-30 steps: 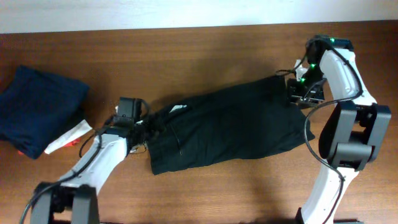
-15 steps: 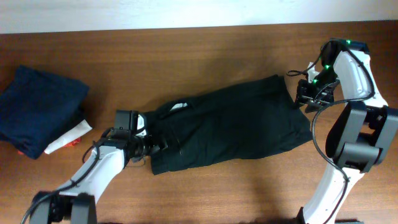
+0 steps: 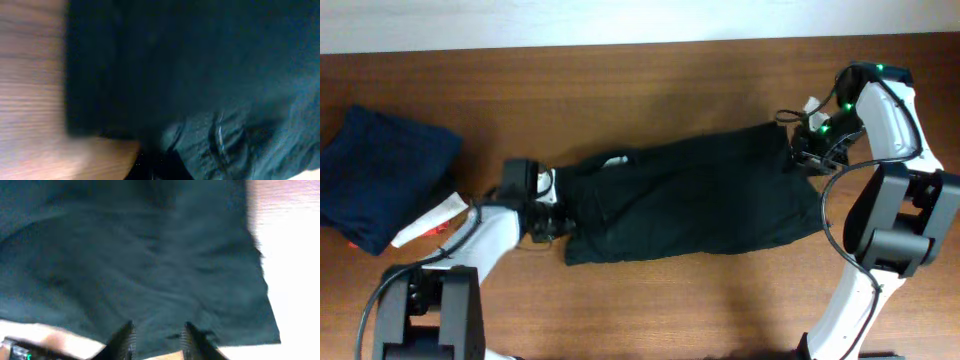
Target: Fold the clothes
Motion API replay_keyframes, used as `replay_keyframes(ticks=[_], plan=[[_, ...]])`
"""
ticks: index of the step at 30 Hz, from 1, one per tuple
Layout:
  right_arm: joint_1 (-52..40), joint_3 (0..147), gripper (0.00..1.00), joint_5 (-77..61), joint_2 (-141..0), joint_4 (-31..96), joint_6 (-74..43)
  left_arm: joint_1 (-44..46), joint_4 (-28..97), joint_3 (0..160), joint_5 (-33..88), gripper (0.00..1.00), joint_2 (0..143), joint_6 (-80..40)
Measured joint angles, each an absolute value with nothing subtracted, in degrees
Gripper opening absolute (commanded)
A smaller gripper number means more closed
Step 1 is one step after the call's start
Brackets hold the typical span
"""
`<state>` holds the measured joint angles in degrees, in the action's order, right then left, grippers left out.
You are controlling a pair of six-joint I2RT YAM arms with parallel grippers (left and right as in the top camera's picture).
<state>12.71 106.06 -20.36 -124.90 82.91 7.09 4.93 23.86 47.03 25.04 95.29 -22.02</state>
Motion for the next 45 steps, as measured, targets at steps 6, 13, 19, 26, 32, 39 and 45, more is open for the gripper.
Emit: replay_keyframes(ticks=[6,13,19,26,32,39,45], plan=[[0.45,105.69,0.1,-29.98,-124.9,80.27,14.13,4.73,44.86,64.66,20.32,0.01,94.7,-16.95],[-13.3,92.51,0.1,-34.89,-124.6,64.14,10.24,4.73,49.06,69.67,21.06,0.01,88.77,-16.21],[-25.54,85.06,0.11,-37.82,-124.66,49.74,3.95,4.73,49.12,69.67,24.18,0.01,82.72,-16.23],[-33.36,83.99,0.15,-36.21,-124.66,38.3,-3.07,4.73,49.06,70.08,27.22,0.01,78.22,-16.73],[-34.02,83.96,0.19,-36.03,-124.68,33.98,-5.85,4.69,45.25,70.08,29.82,0.01,78.22,-18.7],[-26.24,91.96,0.22,-32.77,-122.37,53.01,-1.85,4.69,44.14,70.08,29.45,0.01,78.22,-19.51],[-13.23,96.16,0.22,-17.96,-119.09,66.43,0.03,4.69,44.12,70.08,28.34,0.01,78.22,-19.53]])
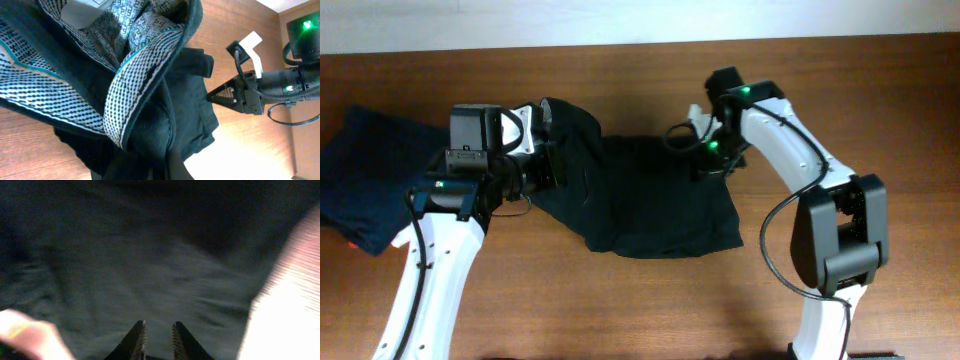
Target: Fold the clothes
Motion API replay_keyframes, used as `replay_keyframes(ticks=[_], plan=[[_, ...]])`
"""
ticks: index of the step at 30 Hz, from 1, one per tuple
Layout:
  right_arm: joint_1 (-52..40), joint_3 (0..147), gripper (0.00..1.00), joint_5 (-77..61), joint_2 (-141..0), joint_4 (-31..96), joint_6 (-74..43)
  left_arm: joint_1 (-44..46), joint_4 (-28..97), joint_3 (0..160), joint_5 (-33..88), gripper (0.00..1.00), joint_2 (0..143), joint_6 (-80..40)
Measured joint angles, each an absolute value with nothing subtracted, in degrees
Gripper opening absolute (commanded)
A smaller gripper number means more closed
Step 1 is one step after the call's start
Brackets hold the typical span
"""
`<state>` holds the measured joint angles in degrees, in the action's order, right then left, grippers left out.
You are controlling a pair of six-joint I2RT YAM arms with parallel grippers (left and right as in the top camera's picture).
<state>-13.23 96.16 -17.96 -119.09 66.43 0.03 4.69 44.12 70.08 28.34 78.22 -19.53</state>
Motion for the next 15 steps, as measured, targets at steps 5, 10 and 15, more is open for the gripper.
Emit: replay_keyframes(ticks=[5,10,15], plan=[[-9.02,87.15,0.21,-13.28,-119.0,63.72,0.27,5.41,43.55,70.08,27.97,0.01,78.22,-21.21],[-9.63,79.48,0.21,-13.32,-118.26,59.9,0.3,10.72,38.52,70.11,27.64,0.01,79.83,-24.97],[-10.37,76.18,0.21,-14.24,-116.29,57.6,-0.23,19.05,29.89,70.22,27.4,0.01,84.64,-31.4]])
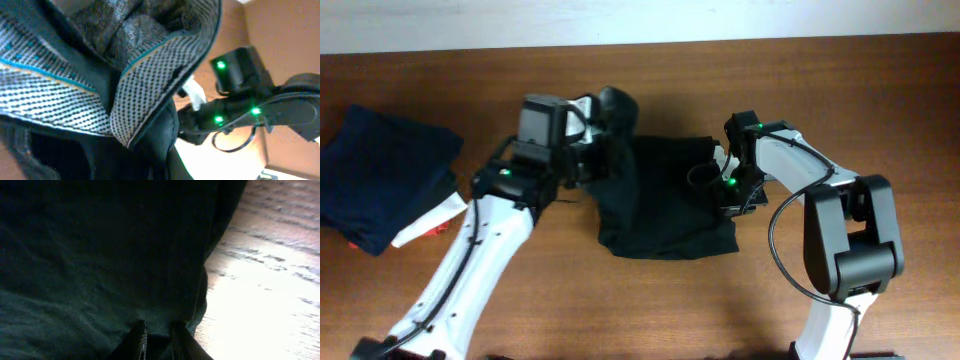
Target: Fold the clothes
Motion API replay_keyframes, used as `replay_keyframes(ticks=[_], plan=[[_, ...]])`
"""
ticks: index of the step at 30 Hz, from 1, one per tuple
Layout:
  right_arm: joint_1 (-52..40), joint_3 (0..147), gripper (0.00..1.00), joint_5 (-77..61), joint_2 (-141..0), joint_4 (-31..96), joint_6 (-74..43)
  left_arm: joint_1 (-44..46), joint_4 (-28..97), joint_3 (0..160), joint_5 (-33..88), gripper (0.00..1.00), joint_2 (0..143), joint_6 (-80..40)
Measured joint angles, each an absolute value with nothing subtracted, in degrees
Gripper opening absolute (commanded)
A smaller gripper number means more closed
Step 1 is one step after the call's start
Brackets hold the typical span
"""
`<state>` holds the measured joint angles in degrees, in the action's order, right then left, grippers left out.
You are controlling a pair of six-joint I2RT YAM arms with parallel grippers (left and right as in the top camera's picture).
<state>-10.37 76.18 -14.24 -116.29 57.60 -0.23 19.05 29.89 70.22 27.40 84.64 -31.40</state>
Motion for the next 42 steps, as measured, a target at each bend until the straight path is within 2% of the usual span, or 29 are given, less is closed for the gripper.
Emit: replay_keyframes(ticks=[6,12,13,14,15,17,19,22,25,29,33,36,42], plan=[[-10.37,75.83,0.21,-15.53,-116.18,57.63,-0.4,27.7,25.78,70.26,27.18,0.01,90.28,-34.98],[-10.37,75.79,0.21,-15.92,-116.18,57.95,-0.47,29.19,22.74,70.26,26.33,0.02,91.72,-35.68],[-10.39,75.72,0.21,-16.01,-116.18,58.04,-0.45,29.19,22.37,70.26,26.28,0.04,91.72,-35.68],[-10.46,75.68,0.22,-16.14,-116.18,58.08,-0.47,29.19,22.15,70.26,26.06,0.19,91.72,-35.68],[-10.48,75.68,0.22,-16.14,-116.18,58.08,-0.47,29.21,22.13,70.26,25.93,0.24,91.72,-35.81],[-10.5,75.68,0.29,-16.38,-116.2,58.61,-0.62,29.41,21.71,70.32,25.93,0.3,91.72,-36.16],[-10.26,76.77,0.32,-16.32,-116.86,62.57,-1.02,29.52,20.4,70.41,25.93,0.31,91.72,-36.27],[-6.7,85.17,0.32,-10.72,-118.96,72.82,-2.44,29.36,13.93,70.72,24.93,0.31,91.72,-36.27],[0.99,101.3,0.32,-4.58,-119.37,83.55,-4.82,27.51,12.73,70.85,18.57,0.31,91.72,-35.38],[7.6,117.99,0.32,-8.75,-118.98,92.38,-2.52,26.44,12.34,71.05,9.41,0.31,93.97,-31.64],[4.14,119.07,0.32,-20.99,-118.89,94.56,4.58,25.04,9.54,71.16,6.5,0.31,103.48,-29.63],[-0.82,115.57,0.32,-23.18,-118.89,93.65,5.91,23.2,8.01,71.16,5.74,0.31,107.42,-29.32],[-11.66,97.76,0.32,-27.68,-119.02,82.32,6.26,22.31,8.05,71.16,4.12,0.31,114.61,-27.2]])
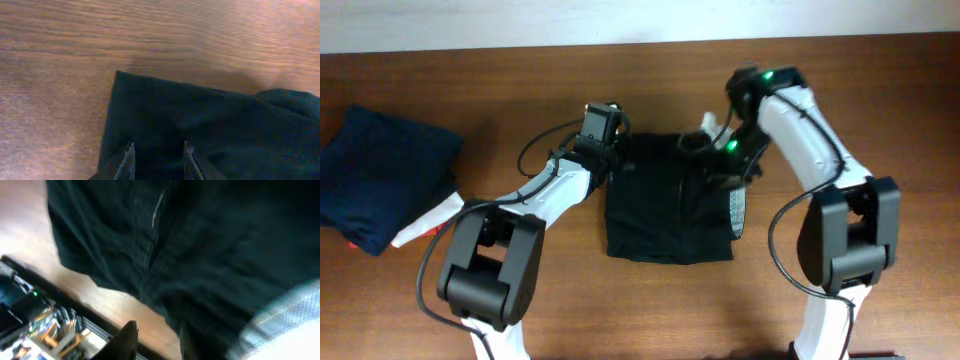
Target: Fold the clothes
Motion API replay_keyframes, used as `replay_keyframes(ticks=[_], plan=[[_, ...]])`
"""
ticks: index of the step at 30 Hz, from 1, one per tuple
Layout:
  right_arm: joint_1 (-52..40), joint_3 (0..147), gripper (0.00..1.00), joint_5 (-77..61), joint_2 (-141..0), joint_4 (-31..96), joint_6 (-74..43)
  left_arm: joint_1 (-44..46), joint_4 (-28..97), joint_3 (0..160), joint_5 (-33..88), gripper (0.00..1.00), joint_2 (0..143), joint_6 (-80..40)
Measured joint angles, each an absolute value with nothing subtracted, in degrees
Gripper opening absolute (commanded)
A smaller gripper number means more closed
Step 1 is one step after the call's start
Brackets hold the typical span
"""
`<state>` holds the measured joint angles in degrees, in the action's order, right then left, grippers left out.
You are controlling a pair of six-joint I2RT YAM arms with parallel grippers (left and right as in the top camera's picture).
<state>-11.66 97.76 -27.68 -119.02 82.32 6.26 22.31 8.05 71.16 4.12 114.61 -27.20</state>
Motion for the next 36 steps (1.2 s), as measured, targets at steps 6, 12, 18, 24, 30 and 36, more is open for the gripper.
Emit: replay_keyframes(ticks=[6,12,18,24,30,36], plan=[[-13.61,78.39,0.32,-32.6,-119.17,67.66,5.56,20.58,13.63,71.22,3.18,0.3,115.33,-26.96],[-10.92,74.61,0.37,-20.91,-117.49,64.38,-1.76,19.79,28.93,72.77,13.08,0.06,115.28,-26.41],[-2.31,86.61,0.38,-2.5,-117.89,68.12,-2.98,19.9,25.15,72.64,22.41,0.21,114.74,-24.82],[-3.49,91.72,0.39,-4.43,-118.04,70.98,-2.98,19.9,8.62,74.96,16.12,0.3,113.12,-23.51],[-3.46,91.72,0.39,-5.48,-118.04,72.51,-3.05,23.27,13.96,74.98,15.79,0.12,114.93,-23.16],[-3.05,91.72,0.43,-5.43,-118.04,73.95,-3.01,23.33,26.11,75.35,15.31,0.0,117.78,-22.74]])
